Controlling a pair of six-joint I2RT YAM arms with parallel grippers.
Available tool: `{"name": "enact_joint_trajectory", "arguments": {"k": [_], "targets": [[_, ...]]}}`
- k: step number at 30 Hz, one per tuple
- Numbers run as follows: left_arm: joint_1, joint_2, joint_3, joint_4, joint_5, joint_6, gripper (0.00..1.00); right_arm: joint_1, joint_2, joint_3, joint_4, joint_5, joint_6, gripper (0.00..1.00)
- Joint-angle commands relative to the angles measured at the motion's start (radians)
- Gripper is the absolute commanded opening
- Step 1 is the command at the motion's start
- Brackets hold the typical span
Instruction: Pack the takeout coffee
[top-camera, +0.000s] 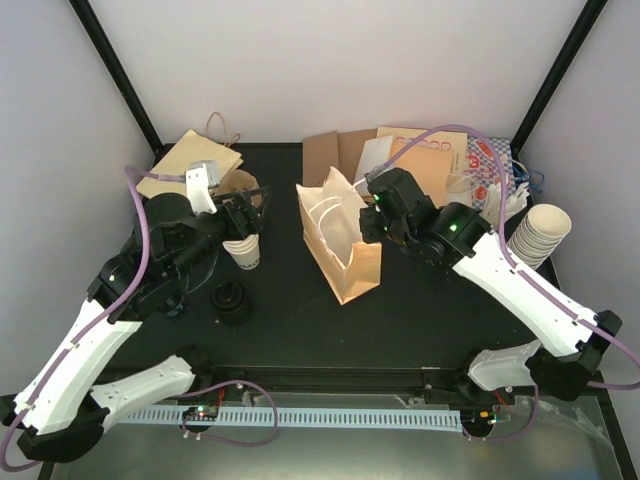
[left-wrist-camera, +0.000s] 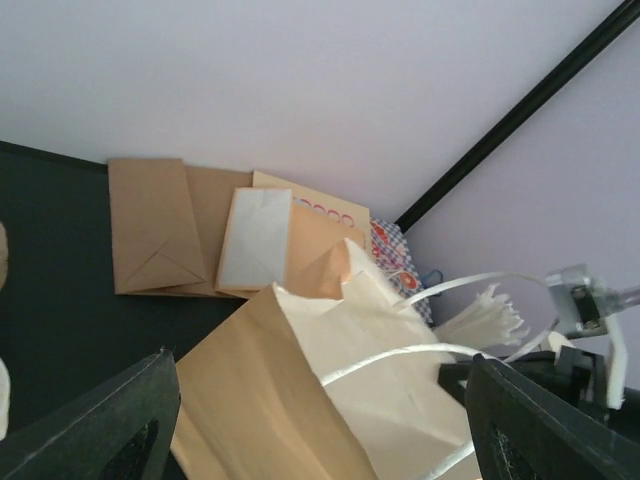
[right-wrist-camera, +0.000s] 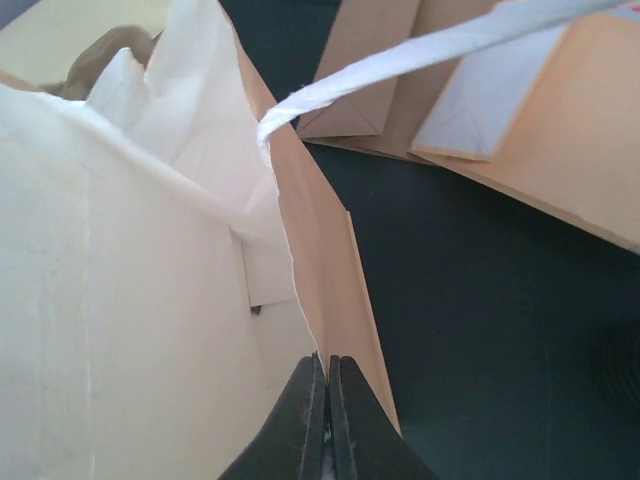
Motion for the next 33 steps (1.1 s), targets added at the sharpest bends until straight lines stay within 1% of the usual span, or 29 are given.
{"name": "enact_joint_trajectory", "arguments": {"k": [1, 3, 9, 13, 17, 21, 28, 29, 31, 33], "targets": [[0.009, -0.004, 0.012, -0.056, -0.044, 0.035, 0.81, 0.003, -0.042, 0.019, -0.002, 0.100, 0.210, 0.01], [0.009, -0.010, 0.000, -0.054, -0.042, 0.037, 0.81, 0.003, -0.054, 0.006, 0.000, 0.132, 0.258, 0.01], [0.009, -0.020, -0.020, -0.055, -0.045, 0.049, 0.82, 0.003, -0.076, -0.030, 0.001, 0.205, 0.325, 0.01], [0.010, -0.021, -0.027, -0.060, -0.047, 0.054, 0.82, 0.002, -0.071, -0.057, 0.014, 0.219, 0.352, 0.01], [0.008, -0.021, -0.032, -0.073, -0.042, 0.056, 0.82, 0.002, -0.046, -0.058, 0.006, 0.238, 0.373, 0.01], [0.014, -0.022, -0.037, -0.096, -0.051, 0.066, 0.82, 0.002, -0.004, -0.037, -0.047, 0.280, 0.414, 0.01], [0.034, -0.025, -0.063, -0.126, -0.058, 0.090, 0.83, -0.018, 0.021, -0.033, -0.028, 0.238, 0.446, 0.02], [0.038, -0.022, -0.064, -0.133, -0.058, 0.094, 0.83, -0.021, 0.021, -0.033, -0.028, 0.235, 0.451, 0.04], [0.046, -0.018, -0.063, -0.147, -0.058, 0.102, 0.84, -0.032, 0.021, -0.035, -0.027, 0.232, 0.450, 0.11], [0.055, -0.016, -0.064, -0.156, -0.058, 0.110, 0.84, -0.040, 0.021, -0.036, -0.027, 0.235, 0.440, 0.14]]}}
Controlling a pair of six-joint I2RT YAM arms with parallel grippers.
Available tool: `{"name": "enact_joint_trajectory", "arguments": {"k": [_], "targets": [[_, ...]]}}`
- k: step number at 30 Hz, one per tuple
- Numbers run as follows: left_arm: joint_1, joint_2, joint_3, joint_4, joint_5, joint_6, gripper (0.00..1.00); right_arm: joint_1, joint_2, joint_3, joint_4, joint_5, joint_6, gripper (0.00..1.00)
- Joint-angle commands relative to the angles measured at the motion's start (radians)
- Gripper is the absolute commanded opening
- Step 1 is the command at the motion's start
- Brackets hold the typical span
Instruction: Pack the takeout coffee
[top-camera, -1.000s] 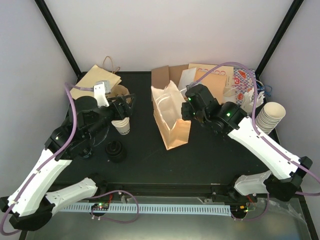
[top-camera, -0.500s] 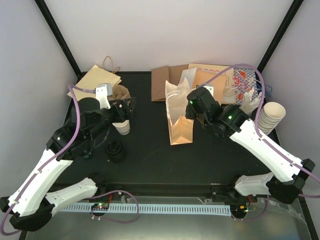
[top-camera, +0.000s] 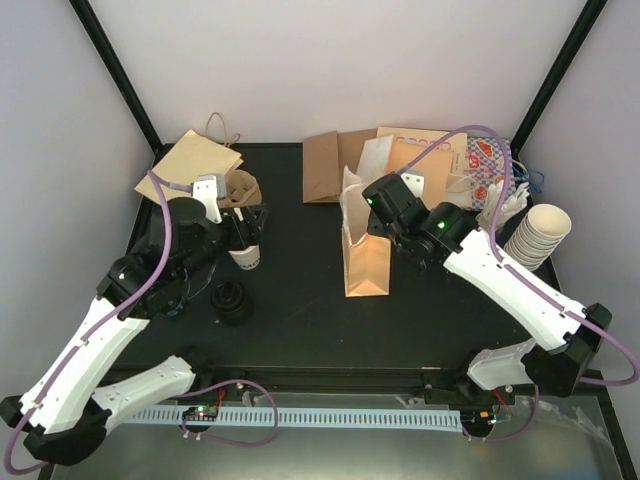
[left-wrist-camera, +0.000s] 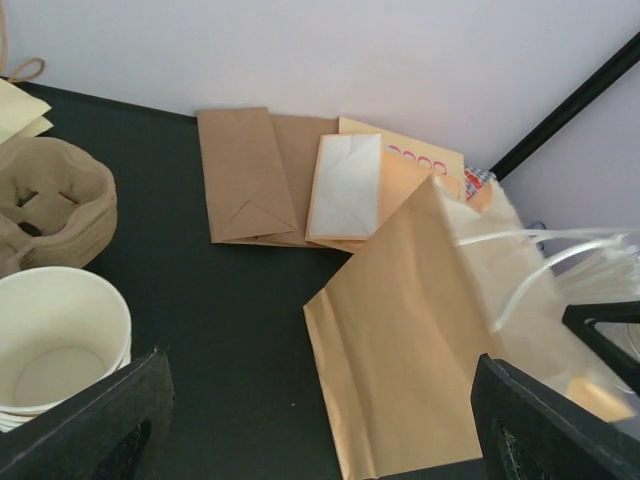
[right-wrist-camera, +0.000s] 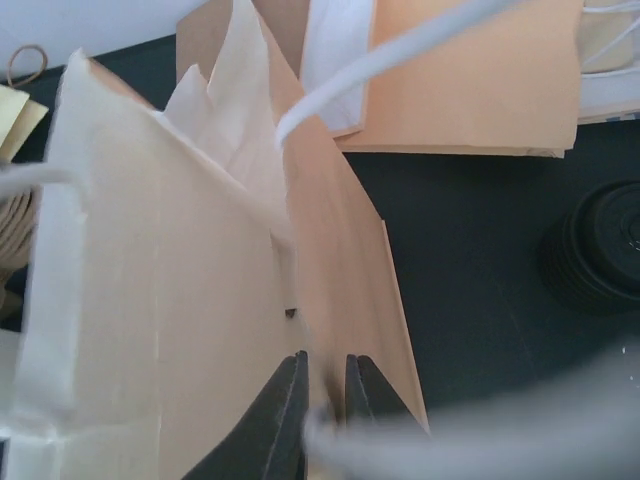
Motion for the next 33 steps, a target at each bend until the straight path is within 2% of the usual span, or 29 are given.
{"name": "enact_joint_trajectory", "arguments": {"k": [1, 2, 3, 7, 8, 9, 17, 21, 25, 33], "targets": [[0.021, 0.000, 0.001, -0.045, -0.013, 0.038, 0.84, -0.019, -0.008, 0.021, 0.014, 0.019, 0.012, 0.17], [0.023, -0.001, 0.000, -0.050, -0.015, 0.044, 0.85, -0.022, -0.009, 0.023, 0.010, 0.025, 0.003, 0.25], [0.025, 0.000, 0.000, -0.054, -0.017, 0.047, 0.85, -0.024, -0.011, 0.025, 0.005, 0.034, -0.003, 0.28], [0.027, 0.002, 0.000, -0.071, -0.035, 0.060, 0.85, -0.023, -0.027, 0.028, -0.014, 0.074, -0.031, 0.31], [0.027, 0.001, -0.001, -0.074, -0.037, 0.064, 0.86, -0.023, -0.032, 0.030, -0.022, 0.081, -0.036, 0.44], [0.027, 0.001, -0.001, -0.076, -0.038, 0.069, 0.86, -0.024, -0.039, 0.031, -0.024, 0.083, -0.052, 0.50], [0.027, 0.007, 0.007, -0.101, -0.059, 0.114, 0.90, -0.024, -0.109, 0.068, -0.030, 0.056, -0.160, 0.78], [0.027, 0.017, 0.008, -0.129, -0.062, 0.135, 0.93, -0.023, -0.151, 0.074, -0.035, 0.031, -0.207, 0.99], [0.027, 0.020, 0.000, -0.143, -0.039, 0.162, 0.98, -0.024, -0.193, 0.068, -0.048, 0.033, -0.237, 1.00], [0.028, 0.037, -0.014, -0.186, -0.047, 0.204, 0.99, -0.024, -0.301, -0.010, -0.036, 0.019, -0.323, 1.00]]}}
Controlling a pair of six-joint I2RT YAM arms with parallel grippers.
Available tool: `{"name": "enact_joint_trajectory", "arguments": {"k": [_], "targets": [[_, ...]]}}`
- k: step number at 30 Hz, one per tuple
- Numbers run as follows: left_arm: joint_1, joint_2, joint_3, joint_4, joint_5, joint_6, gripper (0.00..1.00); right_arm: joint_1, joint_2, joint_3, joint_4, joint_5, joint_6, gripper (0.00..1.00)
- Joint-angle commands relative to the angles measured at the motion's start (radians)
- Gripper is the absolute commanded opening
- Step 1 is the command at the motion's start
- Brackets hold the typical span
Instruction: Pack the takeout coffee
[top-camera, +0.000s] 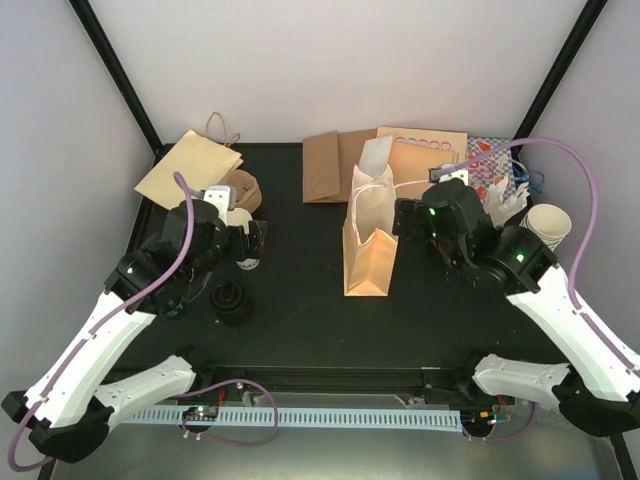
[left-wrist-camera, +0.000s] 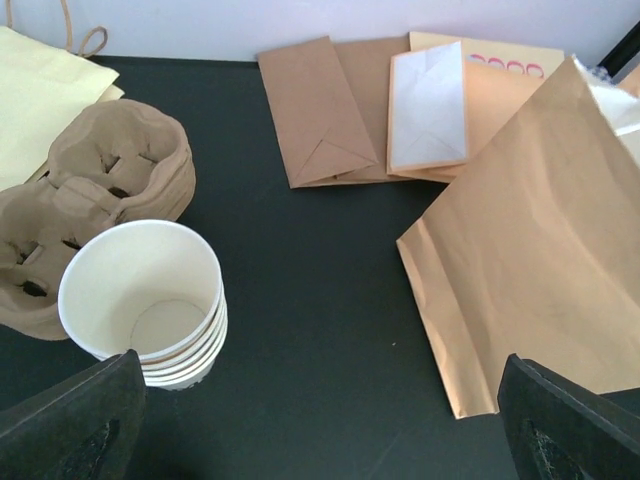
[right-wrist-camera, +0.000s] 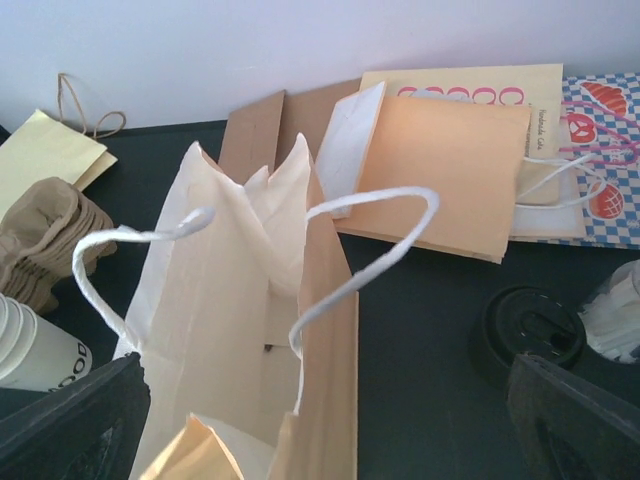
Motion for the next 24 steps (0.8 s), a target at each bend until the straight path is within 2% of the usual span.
{"name": "enact_joint_trajectory", "arguments": {"k": [1, 6, 11, 14, 19, 22, 24], "targets": [[0.007, 0.018, 0.002, -0.053, -0.009, 0.051, 0.99, -0.003, -0.075, -0.065, 0.016, -0.025, -0.088, 1.00], [0.007, 0.041, -0.003, -0.088, -0.023, 0.070, 0.99, -0.002, -0.189, -0.195, 0.081, -0.095, -0.143, 1.00], [0.008, 0.068, -0.008, -0.110, 0.002, 0.080, 0.99, -0.003, -0.246, -0.283, 0.082, -0.069, -0.089, 1.00], [0.007, 0.077, -0.013, -0.106, 0.063, 0.106, 0.99, -0.003, -0.269, -0.326, 0.070, -0.062, -0.020, 1.00], [0.008, 0.101, -0.007, -0.130, 0.038, 0.065, 0.99, -0.002, -0.321, -0.411, 0.092, -0.108, 0.028, 1.00], [0.007, 0.126, 0.003, -0.129, 0.119, 0.087, 0.99, -0.003, -0.418, -0.530, 0.210, -0.175, 0.006, 1.00], [0.007, 0.137, 0.015, -0.136, 0.125, 0.092, 0.99, -0.002, -0.470, -0.592, 0.256, -0.189, 0.019, 1.00]]}}
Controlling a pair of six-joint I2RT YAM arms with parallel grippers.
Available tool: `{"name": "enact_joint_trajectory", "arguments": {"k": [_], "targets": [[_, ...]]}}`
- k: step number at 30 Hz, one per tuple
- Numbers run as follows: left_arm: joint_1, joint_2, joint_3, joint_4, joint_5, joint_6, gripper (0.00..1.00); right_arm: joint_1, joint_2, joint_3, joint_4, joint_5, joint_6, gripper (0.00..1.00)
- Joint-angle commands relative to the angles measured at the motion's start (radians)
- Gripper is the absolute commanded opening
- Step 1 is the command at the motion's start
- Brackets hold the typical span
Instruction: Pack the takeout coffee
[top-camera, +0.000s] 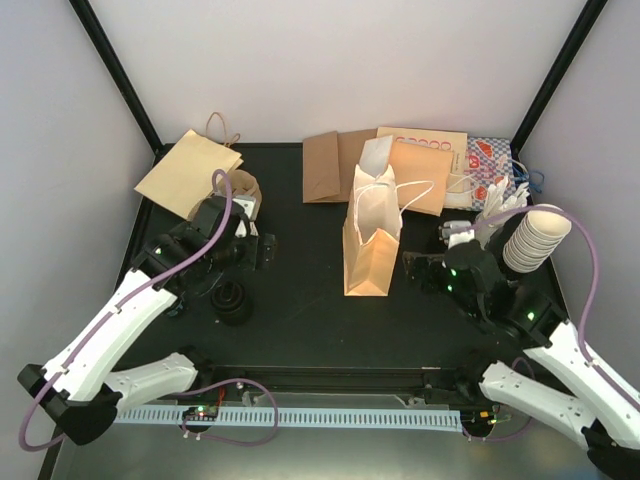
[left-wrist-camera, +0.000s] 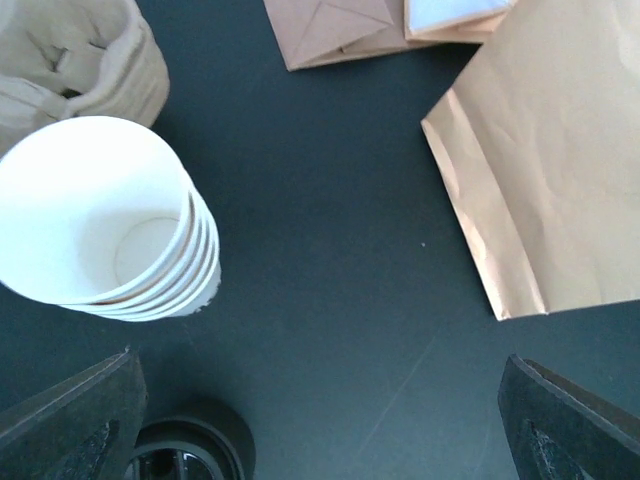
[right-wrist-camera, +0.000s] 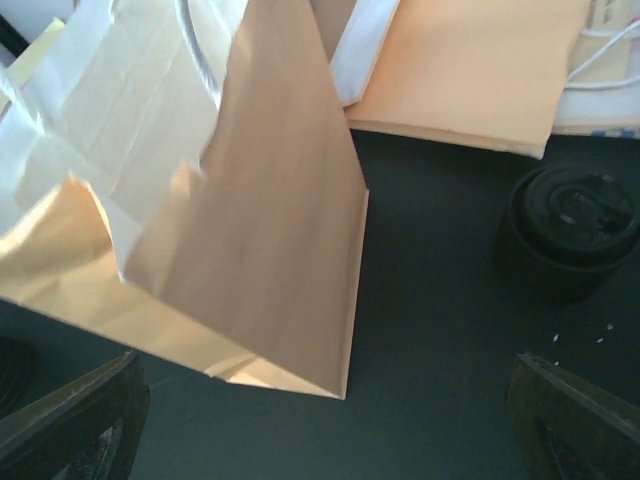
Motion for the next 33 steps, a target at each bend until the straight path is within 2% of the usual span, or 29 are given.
{"name": "enact_joint_trajectory", "arguments": {"k": [1, 7, 11, 14, 18, 25, 29, 33], "targets": [[0.008, 0.021, 0.031, -0.027, 0.053, 0.026, 0.99, -0.002, -0.119, -0.112, 0.135, -0.057, 0.038, 1.00], [0.048, -0.005, -0.003, -0.006, -0.013, 0.055, 0.98, -0.003, -0.148, -0.202, 0.157, -0.106, 0.050, 1.00], [0.108, 0.093, 0.044, -0.086, -0.059, 0.076, 0.86, -0.003, -0.137, -0.252, 0.186, -0.166, 0.054, 1.00], [0.130, 0.144, 0.063, -0.097, -0.101, 0.100, 0.75, -0.002, -0.135, -0.269, 0.209, -0.190, 0.053, 1.00], [0.171, 0.199, 0.094, -0.102, -0.147, 0.124, 0.64, -0.002, -0.129, -0.275, 0.210, -0.199, 0.044, 1.00], [0.228, 0.298, 0.159, -0.081, -0.082, 0.175, 0.51, -0.002, -0.146, -0.290, 0.186, -0.207, 0.029, 1.00], [0.238, 0.366, 0.210, -0.118, 0.001, 0.205, 0.51, -0.003, -0.156, -0.294, 0.190, -0.212, 0.030, 1.00], [0.240, 0.412, 0.230, -0.130, 0.019, 0.216, 0.49, -0.002, -0.152, -0.298, 0.196, -0.220, 0.032, 1.00]]}}
